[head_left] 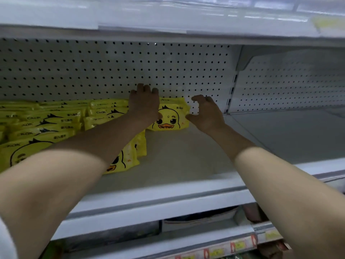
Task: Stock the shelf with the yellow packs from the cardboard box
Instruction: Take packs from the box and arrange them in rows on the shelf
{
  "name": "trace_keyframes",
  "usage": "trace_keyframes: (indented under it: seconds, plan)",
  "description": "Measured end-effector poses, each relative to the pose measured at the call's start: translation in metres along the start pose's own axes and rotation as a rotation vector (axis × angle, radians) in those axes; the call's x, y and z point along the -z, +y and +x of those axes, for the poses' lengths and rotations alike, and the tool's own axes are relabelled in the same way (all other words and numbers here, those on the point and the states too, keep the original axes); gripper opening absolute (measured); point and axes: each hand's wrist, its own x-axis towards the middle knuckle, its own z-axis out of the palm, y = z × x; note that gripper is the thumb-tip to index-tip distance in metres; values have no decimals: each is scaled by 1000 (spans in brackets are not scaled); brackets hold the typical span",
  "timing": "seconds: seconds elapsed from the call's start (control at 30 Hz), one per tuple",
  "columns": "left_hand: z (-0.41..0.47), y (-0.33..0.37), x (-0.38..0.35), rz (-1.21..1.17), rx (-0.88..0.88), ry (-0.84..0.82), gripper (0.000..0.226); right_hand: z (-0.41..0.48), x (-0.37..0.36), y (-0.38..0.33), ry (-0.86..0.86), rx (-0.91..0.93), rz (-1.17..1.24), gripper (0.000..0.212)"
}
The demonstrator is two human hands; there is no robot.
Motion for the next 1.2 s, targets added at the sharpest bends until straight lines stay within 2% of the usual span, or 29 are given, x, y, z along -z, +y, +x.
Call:
trace_keyframes:
  seconds: [0.27, 0.5, 0.57, 0.67, 0.8, 1.2]
  plan:
    - [-74, 9, 37, -299, 81, 15, 86, -54, 31, -25, -90, 88, -30, 64]
    - [-178, -14, 67, -513, 283, -3, 73, -128, 50, -82, -229, 178, -96, 69]
    - [-220, -22, 71, -513, 344, 2, 73, -160, 52, -97, -252, 245, -99, 65]
    - [-292, -37, 74, -559, 429, 4, 70, -211, 46, -122, -305, 375, -42, 69]
    - [-380, -62, 70, -532, 583, -89, 69, -271, 23, -153, -412, 509, -4, 72]
    - [-590, -102, 29, -376, 881, -291, 71, -412, -65, -216, -798, 708, 15, 71]
